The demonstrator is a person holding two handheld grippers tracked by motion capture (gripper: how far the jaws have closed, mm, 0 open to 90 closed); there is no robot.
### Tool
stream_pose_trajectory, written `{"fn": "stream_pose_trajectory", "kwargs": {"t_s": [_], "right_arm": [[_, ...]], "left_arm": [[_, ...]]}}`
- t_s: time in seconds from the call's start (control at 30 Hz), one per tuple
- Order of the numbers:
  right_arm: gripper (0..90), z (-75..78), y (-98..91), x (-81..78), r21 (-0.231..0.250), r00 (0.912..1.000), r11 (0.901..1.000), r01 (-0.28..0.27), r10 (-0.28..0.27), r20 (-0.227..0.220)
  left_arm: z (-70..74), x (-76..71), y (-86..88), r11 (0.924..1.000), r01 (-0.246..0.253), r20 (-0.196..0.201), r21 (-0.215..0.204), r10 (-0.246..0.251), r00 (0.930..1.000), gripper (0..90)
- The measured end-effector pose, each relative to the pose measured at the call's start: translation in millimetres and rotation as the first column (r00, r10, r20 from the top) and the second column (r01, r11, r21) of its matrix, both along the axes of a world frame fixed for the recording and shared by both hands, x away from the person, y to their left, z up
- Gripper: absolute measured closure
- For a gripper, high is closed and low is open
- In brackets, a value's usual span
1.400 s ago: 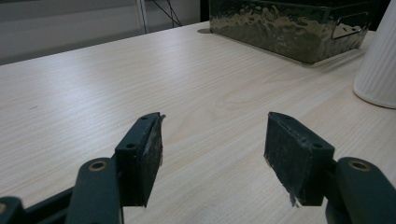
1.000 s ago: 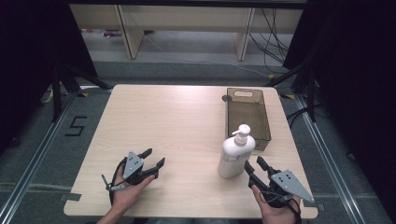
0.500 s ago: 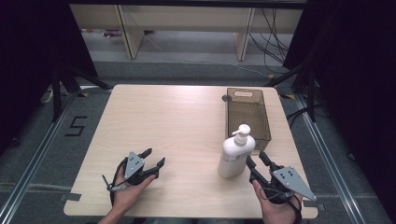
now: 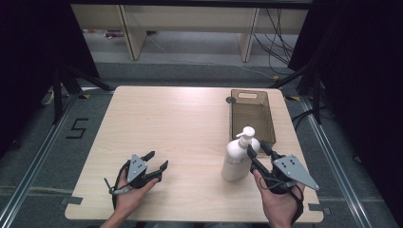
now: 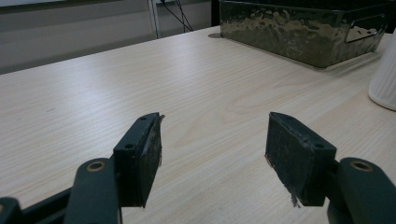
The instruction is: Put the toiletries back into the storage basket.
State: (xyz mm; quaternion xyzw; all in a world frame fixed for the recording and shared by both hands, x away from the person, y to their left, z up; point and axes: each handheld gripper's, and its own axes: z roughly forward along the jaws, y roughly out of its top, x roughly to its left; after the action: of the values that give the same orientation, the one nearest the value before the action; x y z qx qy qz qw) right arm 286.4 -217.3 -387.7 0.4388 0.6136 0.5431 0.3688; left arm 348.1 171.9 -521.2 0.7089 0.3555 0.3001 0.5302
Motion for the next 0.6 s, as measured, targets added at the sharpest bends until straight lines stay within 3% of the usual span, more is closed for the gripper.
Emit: {"fn": "stream_pose_trajectory", "kwargs": {"t_s": [0.13,0.2,0.33,0.6], "right_arm": [[53.7,5.0,6.4,5.0,0.020,0.9995,0.9997,-0.013,0.014,-0.027],[53.7,6.0,7.8,8.4,0.007,0.9999,0.9999,-0.009,0.009,-0.010],[53.9,8.0,12.8,12.0,0.025,0.9991,0.9995,-0.021,0.022,-0.037],[53.9,12.7,16.8,18.5,0.018,0.9988,0.9995,-0.025,0.026,-0.042]], "left_arm": [[-0.1,0.8,0.3,1.0000,0.001,-0.001,-0.006,-0.001,1.0000,35.5],[-0.1,0.9,0.5,1.0000,0.000,-0.003,-0.008,0.000,1.0000,35.5],[-0.2,0.5,0.2,1.0000,0.001,-0.001,-0.006,-0.001,1.0000,35.4],[-0.1,0.3,-0.1,1.0000,0.003,0.000,-0.002,-0.003,1.0000,35.5]]}}
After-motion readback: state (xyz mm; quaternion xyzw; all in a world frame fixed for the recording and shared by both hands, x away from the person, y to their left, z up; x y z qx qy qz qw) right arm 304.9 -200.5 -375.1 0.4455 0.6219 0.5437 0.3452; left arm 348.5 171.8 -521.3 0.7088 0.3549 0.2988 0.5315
